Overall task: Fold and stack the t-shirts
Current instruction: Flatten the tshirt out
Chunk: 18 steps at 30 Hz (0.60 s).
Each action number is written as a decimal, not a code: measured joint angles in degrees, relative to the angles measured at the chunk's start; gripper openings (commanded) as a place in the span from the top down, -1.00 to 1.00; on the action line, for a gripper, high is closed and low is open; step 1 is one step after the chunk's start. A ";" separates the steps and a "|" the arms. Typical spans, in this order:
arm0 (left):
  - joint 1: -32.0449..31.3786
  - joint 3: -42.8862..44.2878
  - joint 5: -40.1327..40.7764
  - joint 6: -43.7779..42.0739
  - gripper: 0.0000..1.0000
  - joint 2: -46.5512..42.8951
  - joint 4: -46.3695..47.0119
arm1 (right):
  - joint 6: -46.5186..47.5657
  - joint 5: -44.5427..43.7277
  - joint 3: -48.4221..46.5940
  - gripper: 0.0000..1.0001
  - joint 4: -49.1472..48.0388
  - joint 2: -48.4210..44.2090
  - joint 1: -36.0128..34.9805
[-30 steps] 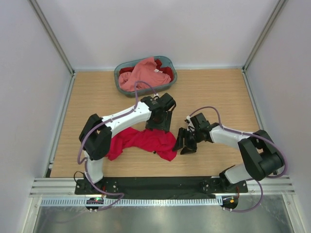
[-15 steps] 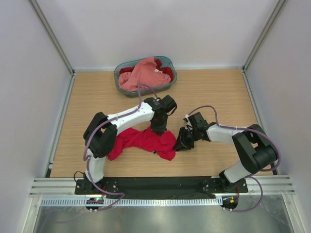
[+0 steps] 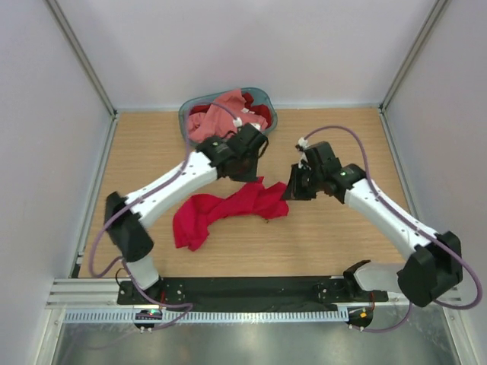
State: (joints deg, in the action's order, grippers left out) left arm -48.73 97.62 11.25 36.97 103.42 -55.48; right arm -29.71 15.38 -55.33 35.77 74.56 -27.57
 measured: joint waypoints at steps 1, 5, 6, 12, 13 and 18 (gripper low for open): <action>0.00 1.20 0.98 -0.20 0.99 -3.30 0.20 | 1.18 -1.36 -3.15 0.97 1.95 -1.57 0.00; 0.11 3.41 2.80 -1.68 0.99 -16.02 4.11 | 5.01 -6.80 -16.09 0.98 9.73 -5.18 0.02; 0.11 3.45 3.06 -1.95 0.99 -19.19 5.68 | 5.88 -8.09 -19.04 0.98 11.17 -5.88 0.00; 0.11 3.52 6.49 -3.80 0.99 -32.17 10.60 | 9.11 -10.97 -32.02 0.98 17.99 -7.15 0.00; 0.11 3.50 7.10 -4.24 0.99 -33.35 10.95 | 9.62 -10.93 -33.53 0.98 18.84 -7.15 0.00; 0.11 3.76 11.23 -6.34 1.00 -37.62 11.54 | 12.02 -10.12 -37.97 0.98 21.20 -7.19 0.02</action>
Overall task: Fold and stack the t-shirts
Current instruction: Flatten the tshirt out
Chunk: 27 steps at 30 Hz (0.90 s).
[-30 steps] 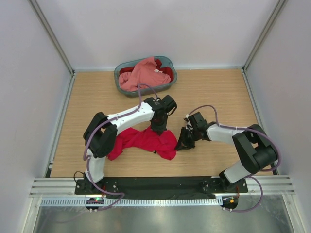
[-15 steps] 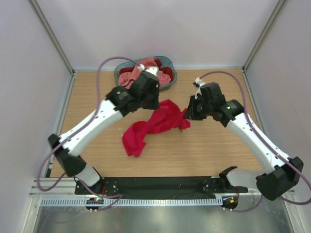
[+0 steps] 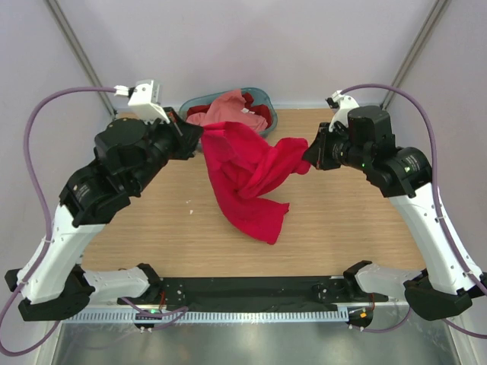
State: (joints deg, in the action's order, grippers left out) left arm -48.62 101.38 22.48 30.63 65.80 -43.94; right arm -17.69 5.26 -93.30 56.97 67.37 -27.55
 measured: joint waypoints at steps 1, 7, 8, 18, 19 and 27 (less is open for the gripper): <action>0.00 0.44 0.92 -0.66 1.00 -0.57 -0.11 | 0.55 -0.20 -0.50 0.98 0.55 0.00 -0.02; 0.00 5.95 5.97 -3.93 0.99 -2.71 -0.85 | 1.70 -1.88 -0.87 0.98 2.64 0.11 -0.02; 0.00 6.45 6.62 -4.24 0.99 -3.17 -0.87 | 1.73 -2.14 -0.79 0.98 2.64 0.11 -0.02; 0.00 8.33 12.13 -7.06 1.00 -7.37 -0.87 | 0.50 -5.62 4.33 0.94 0.26 0.66 -0.04; 0.00 8.17 12.17 -7.04 1.00 -7.54 -0.90 | 0.13 -5.68 5.25 0.92 -0.11 0.63 -0.04; 0.00 -11.23 11.98 -0.85 0.99 -12.09 -2.38 | -3.89 -3.93 25.88 0.98 -2.10 -3.50 -0.09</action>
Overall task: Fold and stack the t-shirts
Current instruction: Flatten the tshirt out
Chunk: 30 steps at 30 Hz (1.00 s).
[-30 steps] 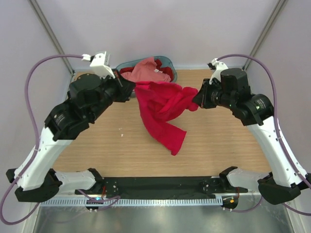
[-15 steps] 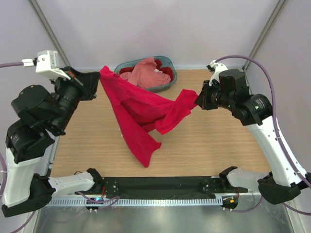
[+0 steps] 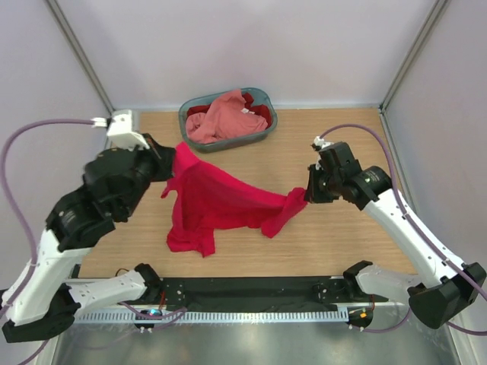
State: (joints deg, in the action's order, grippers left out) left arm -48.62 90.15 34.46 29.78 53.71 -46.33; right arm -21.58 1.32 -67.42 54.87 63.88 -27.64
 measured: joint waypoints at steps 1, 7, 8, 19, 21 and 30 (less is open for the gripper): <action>0.00 -1.99 0.02 0.92 0.99 0.00 -1.01 | -0.17 0.00 1.27 0.98 0.26 -0.15 0.00; 0.00 0.11 0.50 0.79 0.99 3.98 -4.68 | -1.25 -0.20 3.08 0.98 -3.80 0.26 0.00; 0.00 2.71 0.66 -0.11 1.00 4.70 -4.68 | -1.33 -0.17 2.95 0.98 -5.35 0.81 0.00; 0.00 30.45 -4.42 -6.54 1.00 11.80 1.22 | -5.86 2.47 -20.70 0.98 -21.51 22.10 1.14; 0.00 29.88 -7.65 -6.27 0.99 12.04 2.56 | -6.27 2.95 -19.67 0.98 -22.58 20.13 3.61; -0.35 9.16 -29.94 -0.28 1.00 22.97 12.90 | -3.48 -5.55 1.64 0.72 -18.67 9.64 20.13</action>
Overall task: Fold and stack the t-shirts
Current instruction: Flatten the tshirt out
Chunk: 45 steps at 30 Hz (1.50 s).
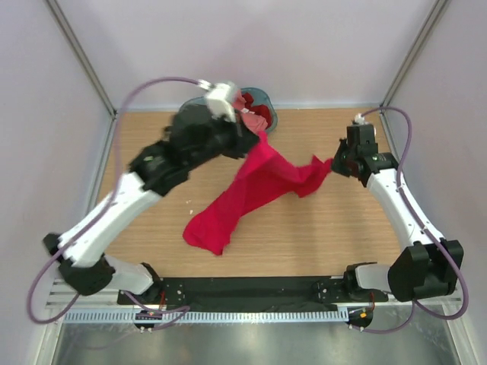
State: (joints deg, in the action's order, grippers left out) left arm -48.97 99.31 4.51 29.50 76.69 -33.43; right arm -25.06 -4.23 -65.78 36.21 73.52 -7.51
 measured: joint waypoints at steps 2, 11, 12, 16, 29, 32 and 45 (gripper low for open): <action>-0.70 -3.34 -3.74 0.46 0.66 7.15 0.87 | 0.90 -3.10 3.96 0.59 3.32 0.17 1.81; -2.67 -3.37 0.02 -0.52 -0.47 19.91 -12.44 | 3.02 -7.54 5.60 -0.21 12.11 1.90 6.05; -2.64 -3.10 0.94 -0.61 -0.48 18.23 -13.05 | 3.06 -7.08 4.79 -0.24 12.50 1.90 5.92; -1.95 -5.68 3.41 0.26 -0.42 7.34 -15.10 | 3.13 -2.89 3.63 -0.24 12.59 1.53 4.66; 0.61 -37.05 0.83 13.68 -0.25 -3.98 -19.78 | -2.93 20.59 14.84 -0.27 1.92 3.85 -20.52; 0.61 -39.34 -0.72 16.15 -0.35 -4.04 -19.96 | -1.64 20.09 14.78 -0.27 1.49 6.69 -24.79; 0.57 -50.38 -8.31 24.37 -0.41 1.49 -10.80 | 4.44 14.32 14.51 -0.25 3.08 10.54 -31.04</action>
State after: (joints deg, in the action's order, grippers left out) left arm -48.40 48.93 -3.79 53.87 78.17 -44.23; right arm -20.62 10.09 -51.27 39.29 84.05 -38.54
